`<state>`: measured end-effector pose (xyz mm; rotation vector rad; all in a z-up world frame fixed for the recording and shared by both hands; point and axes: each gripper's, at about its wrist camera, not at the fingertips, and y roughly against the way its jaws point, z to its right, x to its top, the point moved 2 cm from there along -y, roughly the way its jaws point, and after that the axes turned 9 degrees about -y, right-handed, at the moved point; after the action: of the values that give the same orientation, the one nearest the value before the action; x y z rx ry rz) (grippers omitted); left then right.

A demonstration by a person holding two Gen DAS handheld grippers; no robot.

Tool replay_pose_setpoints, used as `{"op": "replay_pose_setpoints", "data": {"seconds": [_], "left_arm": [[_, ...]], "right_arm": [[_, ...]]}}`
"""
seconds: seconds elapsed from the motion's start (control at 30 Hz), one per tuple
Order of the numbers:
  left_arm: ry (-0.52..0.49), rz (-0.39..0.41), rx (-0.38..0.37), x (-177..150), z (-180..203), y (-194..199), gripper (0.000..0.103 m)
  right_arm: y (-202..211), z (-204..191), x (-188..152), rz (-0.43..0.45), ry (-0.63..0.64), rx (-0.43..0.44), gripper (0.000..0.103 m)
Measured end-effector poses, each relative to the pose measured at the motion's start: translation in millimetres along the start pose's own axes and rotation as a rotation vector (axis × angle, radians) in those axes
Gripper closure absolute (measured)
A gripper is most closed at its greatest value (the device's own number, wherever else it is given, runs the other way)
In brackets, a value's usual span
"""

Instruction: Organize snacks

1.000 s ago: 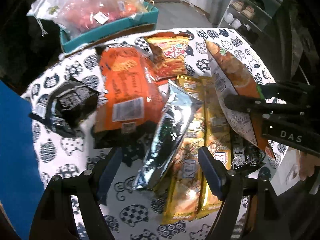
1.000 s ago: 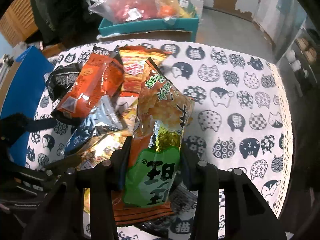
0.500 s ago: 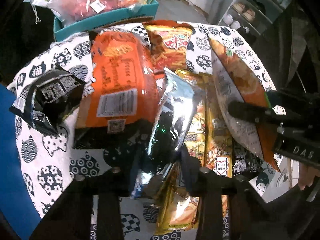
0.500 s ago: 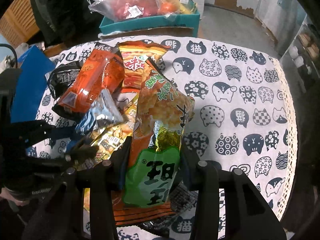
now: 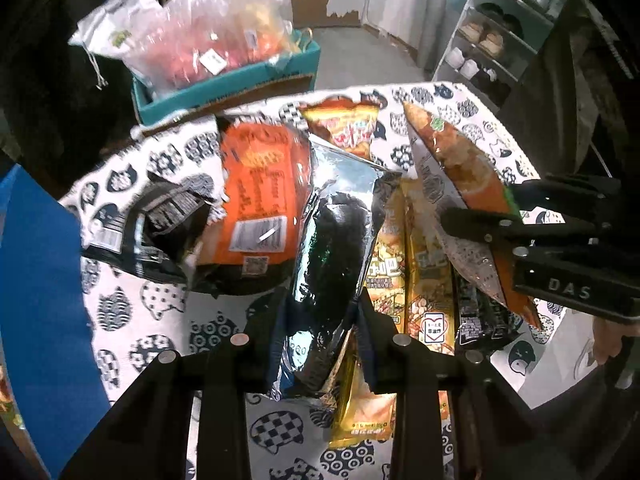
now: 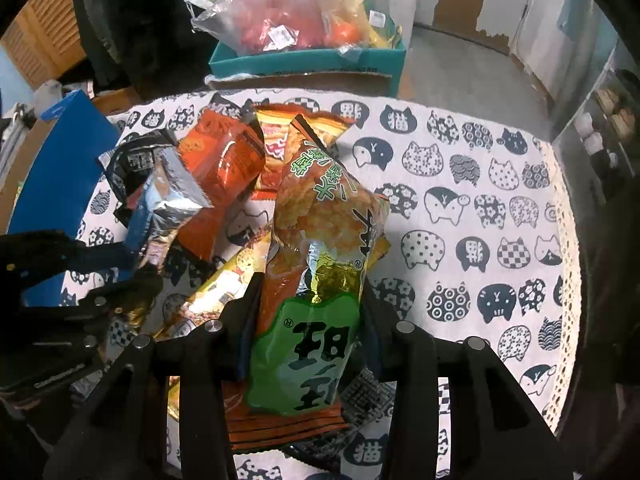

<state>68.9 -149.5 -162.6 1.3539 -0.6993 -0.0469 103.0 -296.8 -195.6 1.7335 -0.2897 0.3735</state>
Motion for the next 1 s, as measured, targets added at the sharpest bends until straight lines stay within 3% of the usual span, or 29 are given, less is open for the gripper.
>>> {"op": "replay_pose_setpoints", "data": {"seconds": [0.63, 1.0], "left_arm": [[0.014, 0.146, 0.15, -5, -29, 85, 0.071], [0.061, 0.182, 0.178, -16, -52, 117, 0.071]], "right_arm": [[40, -32, 7, 0.083, 0.061, 0.002, 0.062], [63, -72, 17, 0.127, 0.118, 0.044, 0.062]]}}
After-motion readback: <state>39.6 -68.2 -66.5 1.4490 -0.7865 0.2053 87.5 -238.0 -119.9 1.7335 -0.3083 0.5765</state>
